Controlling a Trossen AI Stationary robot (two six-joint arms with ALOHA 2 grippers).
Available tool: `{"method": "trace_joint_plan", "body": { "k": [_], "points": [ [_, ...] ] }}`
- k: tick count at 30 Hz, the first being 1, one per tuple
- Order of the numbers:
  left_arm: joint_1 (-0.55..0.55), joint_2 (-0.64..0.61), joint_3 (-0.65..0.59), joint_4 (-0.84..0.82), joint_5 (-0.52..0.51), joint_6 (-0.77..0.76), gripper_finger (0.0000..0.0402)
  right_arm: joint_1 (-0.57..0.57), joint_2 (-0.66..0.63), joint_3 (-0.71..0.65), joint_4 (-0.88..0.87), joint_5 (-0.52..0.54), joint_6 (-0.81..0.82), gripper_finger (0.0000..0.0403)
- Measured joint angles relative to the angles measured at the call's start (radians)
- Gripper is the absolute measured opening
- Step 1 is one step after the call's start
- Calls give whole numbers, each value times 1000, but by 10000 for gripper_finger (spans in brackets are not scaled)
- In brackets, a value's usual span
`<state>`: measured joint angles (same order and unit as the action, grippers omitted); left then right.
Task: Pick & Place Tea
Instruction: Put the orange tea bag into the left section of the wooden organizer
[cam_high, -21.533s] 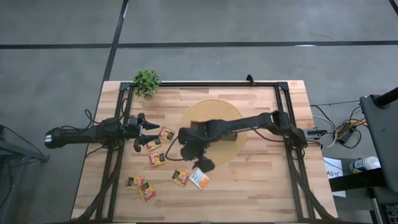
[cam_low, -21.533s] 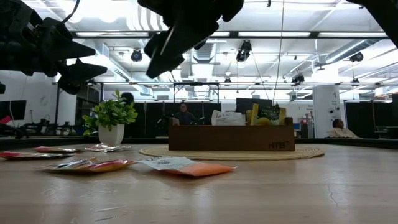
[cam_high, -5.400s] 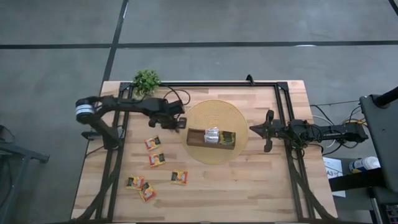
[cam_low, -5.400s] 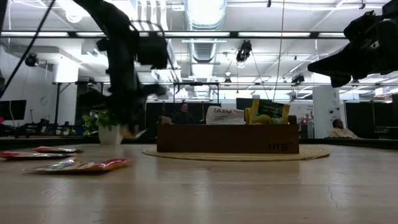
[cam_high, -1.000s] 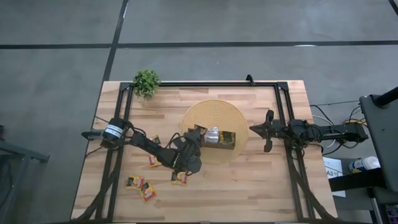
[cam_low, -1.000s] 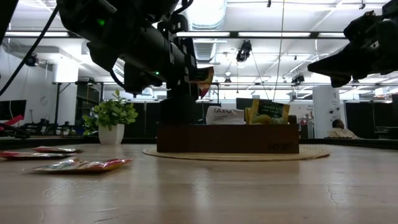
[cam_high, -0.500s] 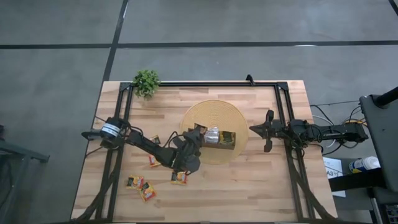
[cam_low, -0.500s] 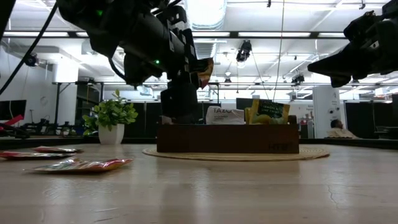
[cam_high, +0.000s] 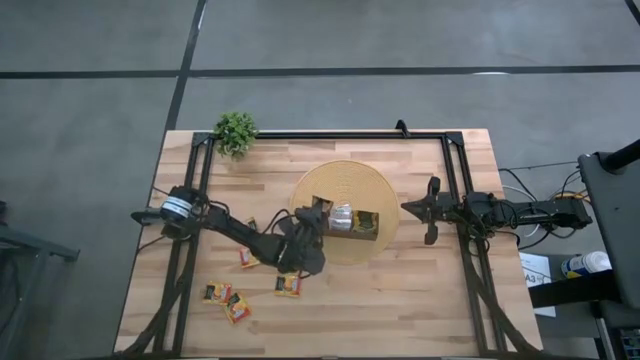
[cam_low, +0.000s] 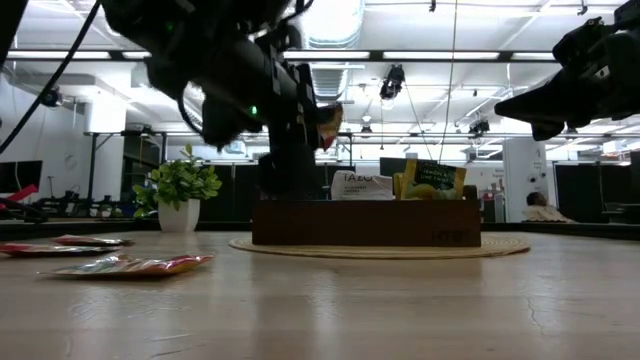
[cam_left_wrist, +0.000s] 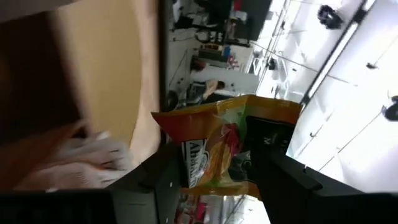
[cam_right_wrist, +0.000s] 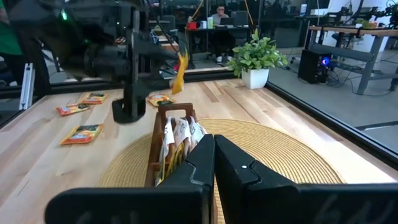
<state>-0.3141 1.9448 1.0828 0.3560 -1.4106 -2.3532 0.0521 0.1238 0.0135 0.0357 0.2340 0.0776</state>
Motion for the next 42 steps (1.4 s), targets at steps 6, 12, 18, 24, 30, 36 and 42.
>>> {"method": "trace_joint_plan", "body": {
  "k": [6,12,18,24,30,36,42],
  "points": [
    [-4,-19,-3,-81,15,30,184,0,2,0,0,0,0,8],
    [-6,-31,-8,-122,16,-5,184,0,2,0,0,0,0,8],
    [-2,-46,-6,-65,16,62,184,0,2,0,0,0,0,9],
    [-6,-47,-12,-168,101,25,184,0,2,0,0,0,0,9],
    [-6,-48,-10,-160,78,-22,184,0,2,0,0,0,0,9],
    [-3,-47,-26,-133,55,-28,184,0,2,0,0,0,0,8],
    [-8,-54,-26,-215,132,-26,183,0,2,0,0,0,0,9]
  ]
}}
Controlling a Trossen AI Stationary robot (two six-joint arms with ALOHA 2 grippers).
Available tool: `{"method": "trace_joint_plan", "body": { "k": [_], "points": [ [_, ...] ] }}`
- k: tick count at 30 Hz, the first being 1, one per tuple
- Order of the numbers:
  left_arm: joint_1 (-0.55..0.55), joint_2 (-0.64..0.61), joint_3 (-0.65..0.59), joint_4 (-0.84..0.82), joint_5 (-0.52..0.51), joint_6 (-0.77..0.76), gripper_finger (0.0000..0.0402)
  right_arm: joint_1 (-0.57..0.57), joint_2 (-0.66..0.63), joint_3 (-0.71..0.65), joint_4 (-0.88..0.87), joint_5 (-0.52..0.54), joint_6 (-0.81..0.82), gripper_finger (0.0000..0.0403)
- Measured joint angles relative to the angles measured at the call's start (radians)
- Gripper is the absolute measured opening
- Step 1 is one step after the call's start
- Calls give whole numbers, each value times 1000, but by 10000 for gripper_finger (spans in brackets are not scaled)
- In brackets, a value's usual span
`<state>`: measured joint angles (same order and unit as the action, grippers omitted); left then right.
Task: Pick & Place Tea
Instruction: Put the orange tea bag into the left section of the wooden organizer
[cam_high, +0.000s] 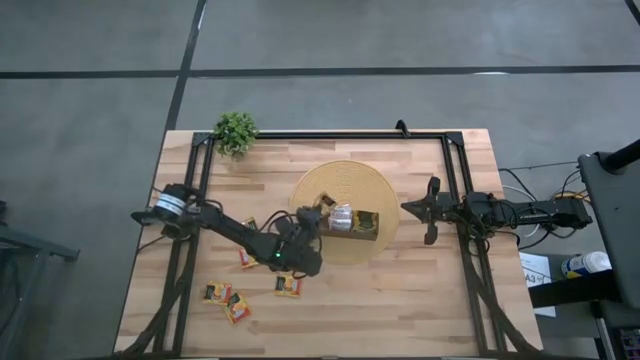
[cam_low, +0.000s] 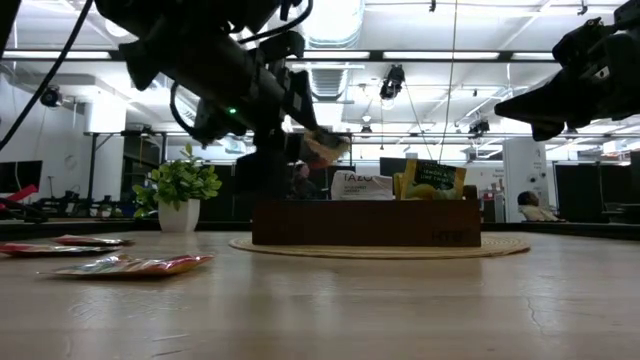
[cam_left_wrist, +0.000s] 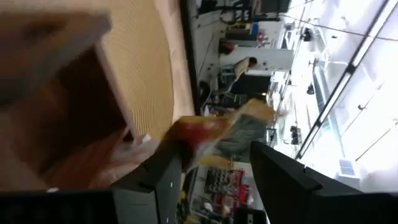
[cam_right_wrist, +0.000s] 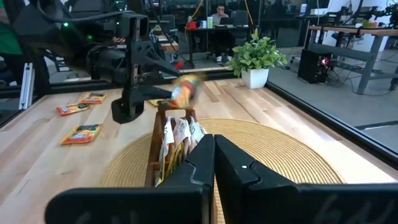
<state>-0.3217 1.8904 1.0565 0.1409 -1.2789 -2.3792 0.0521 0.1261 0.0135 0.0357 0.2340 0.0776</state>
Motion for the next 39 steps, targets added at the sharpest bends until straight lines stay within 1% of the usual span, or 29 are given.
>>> {"method": "trace_joint_plan", "body": {
  "k": [2,5,11,16,20,22,23,25,26,28,30,32,34,36,39],
  "points": [
    [-1,-6,0,-21,-13,-25,183,0,0,0,0,0,0,9],
    [-1,-11,-1,-24,-13,-5,183,0,0,0,0,0,0,8],
    [-20,-13,-1,-20,-12,-13,183,0,0,0,0,0,0,9],
    [-42,-46,-2,-20,-27,-8,183,0,0,0,0,0,0,9],
    [-45,-105,-17,-22,-58,44,183,0,1,0,0,0,0,8],
    [-44,-148,-36,-27,-45,124,183,0,1,0,0,0,0,8],
    [-41,-172,-48,-38,-19,187,183,0,1,0,0,0,0,9],
    [-29,-233,-73,-83,89,362,183,-1,1,0,0,0,0,8],
    [-16,-269,-84,-93,172,474,183,-1,1,0,0,0,0,9],
    [30,-334,-106,-104,391,724,183,0,1,0,0,0,0,8],
    [97,-385,-118,-105,637,935,183,0,1,0,0,0,0,8],
    [168,-423,-120,-108,869,1117,183,0,1,0,0,0,0,8],
    [241,-455,-116,-120,1059,1250,183,0,1,0,0,0,0,8],
    [305,-479,-102,-169,1193,1359,183,0,1,0,0,0,0,9],
    [375,-496,-61,-305,1326,1549,183,0,1,0,0,0,0,9]
  ]
}}
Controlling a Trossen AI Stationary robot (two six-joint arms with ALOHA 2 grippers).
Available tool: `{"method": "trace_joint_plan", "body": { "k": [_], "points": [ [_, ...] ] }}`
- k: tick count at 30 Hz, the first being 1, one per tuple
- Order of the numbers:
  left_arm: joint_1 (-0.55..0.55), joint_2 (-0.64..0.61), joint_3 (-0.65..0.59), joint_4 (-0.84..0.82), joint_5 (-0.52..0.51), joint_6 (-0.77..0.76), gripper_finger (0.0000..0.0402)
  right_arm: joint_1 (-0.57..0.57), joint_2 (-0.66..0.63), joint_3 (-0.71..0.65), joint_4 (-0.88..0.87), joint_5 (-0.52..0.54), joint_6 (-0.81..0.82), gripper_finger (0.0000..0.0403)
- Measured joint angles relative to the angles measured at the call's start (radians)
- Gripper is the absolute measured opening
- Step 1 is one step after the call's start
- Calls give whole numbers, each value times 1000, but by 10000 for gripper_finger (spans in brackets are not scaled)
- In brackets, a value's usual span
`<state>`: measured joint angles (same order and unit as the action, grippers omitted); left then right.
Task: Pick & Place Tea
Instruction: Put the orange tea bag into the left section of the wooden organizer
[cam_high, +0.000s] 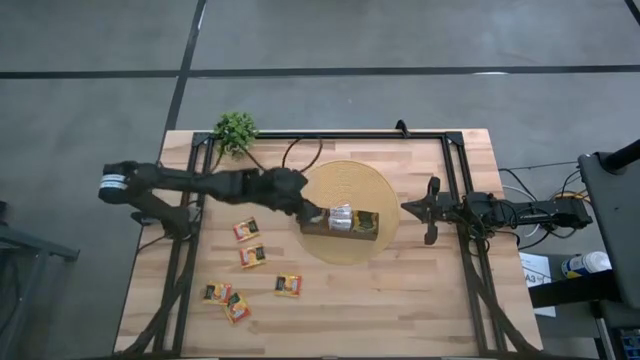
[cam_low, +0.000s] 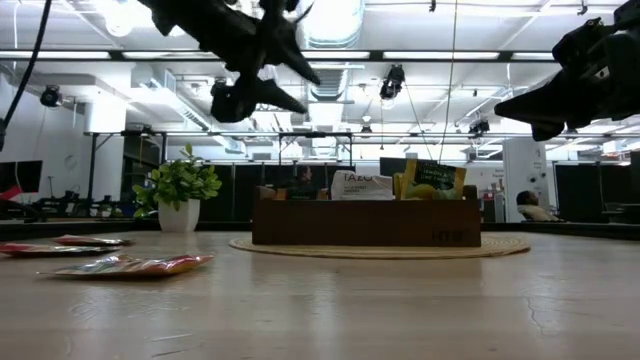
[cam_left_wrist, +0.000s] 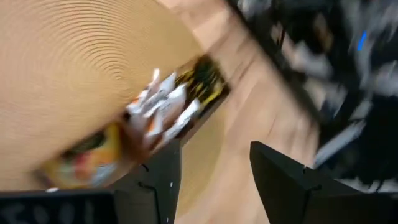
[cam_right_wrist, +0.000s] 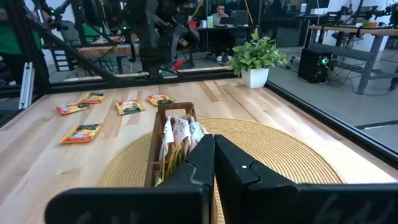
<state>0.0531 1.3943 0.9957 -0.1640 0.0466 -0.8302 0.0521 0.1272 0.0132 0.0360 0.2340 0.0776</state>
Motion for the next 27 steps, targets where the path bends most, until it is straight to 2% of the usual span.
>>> {"method": "trace_joint_plan", "body": {
  "k": [3,6,10,12,16,21,27],
  "points": [
    [28,-7,69,-193,77,217,183,0,0,0,0,0,0,9],
    [28,-1,140,-368,60,433,183,0,0,0,0,0,0,9],
    [25,18,193,-446,37,672,183,0,1,0,0,0,0,9],
    [29,32,205,-446,36,744,183,0,0,0,0,0,0,9],
    [44,71,213,-473,32,817,183,0,0,0,0,0,0,8],
    [49,118,212,-516,14,821,183,0,0,0,0,0,0,9],
    [54,185,245,-481,5,830,183,0,0,0,0,0,0,9]
  ]
}}
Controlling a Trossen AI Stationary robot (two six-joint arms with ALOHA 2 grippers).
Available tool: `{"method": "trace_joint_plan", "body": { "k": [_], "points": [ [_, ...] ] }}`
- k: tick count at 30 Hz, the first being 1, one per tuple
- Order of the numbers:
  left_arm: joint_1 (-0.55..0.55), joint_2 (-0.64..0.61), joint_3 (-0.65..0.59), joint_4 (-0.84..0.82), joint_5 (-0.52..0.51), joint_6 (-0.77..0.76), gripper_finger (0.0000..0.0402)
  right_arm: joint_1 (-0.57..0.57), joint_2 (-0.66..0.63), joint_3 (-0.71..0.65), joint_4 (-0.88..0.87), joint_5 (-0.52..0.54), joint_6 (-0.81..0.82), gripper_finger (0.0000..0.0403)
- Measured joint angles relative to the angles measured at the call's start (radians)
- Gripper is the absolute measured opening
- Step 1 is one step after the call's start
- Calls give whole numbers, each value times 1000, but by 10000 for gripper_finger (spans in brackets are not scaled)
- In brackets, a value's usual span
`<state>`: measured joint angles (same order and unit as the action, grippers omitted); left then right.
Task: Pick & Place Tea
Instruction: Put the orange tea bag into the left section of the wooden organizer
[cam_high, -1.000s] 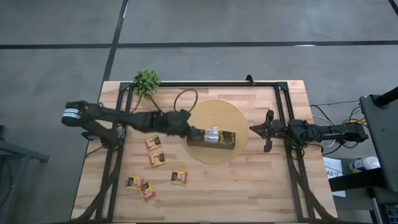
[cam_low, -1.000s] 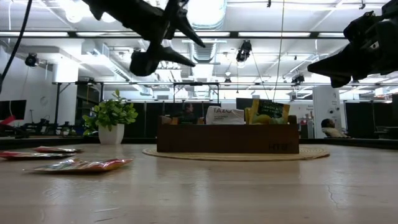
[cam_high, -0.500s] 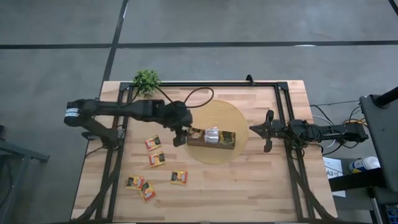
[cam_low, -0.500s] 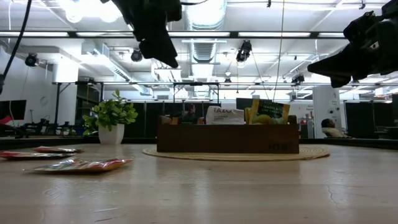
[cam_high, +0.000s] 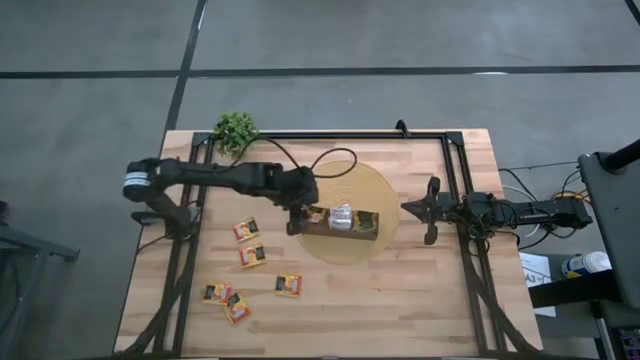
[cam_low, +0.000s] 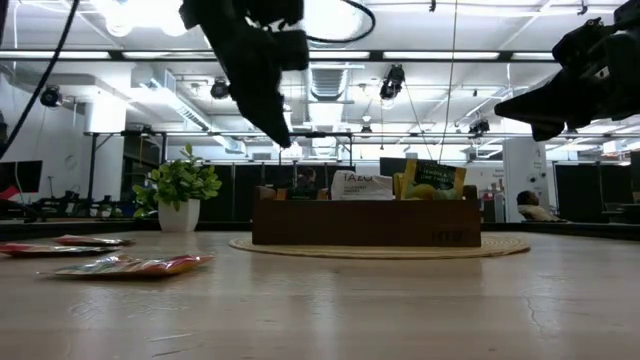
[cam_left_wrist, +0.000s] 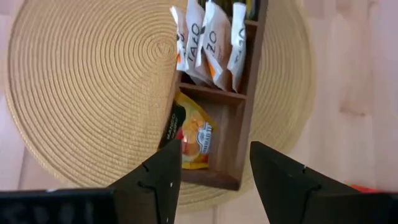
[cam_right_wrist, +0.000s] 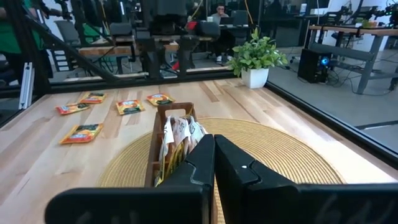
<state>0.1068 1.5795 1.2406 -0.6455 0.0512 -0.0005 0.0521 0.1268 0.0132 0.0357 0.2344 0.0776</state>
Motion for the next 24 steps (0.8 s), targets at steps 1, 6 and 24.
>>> {"method": "trace_joint_plan", "body": {
  "k": [1,6,24],
  "points": [
    [1,16,10,-3,0,7,183,0,0,0,0,0,0,9],
    [24,89,70,-26,3,45,183,0,0,0,0,0,0,8],
    [100,134,70,-62,74,286,183,0,0,0,0,0,0,9]
  ]
}}
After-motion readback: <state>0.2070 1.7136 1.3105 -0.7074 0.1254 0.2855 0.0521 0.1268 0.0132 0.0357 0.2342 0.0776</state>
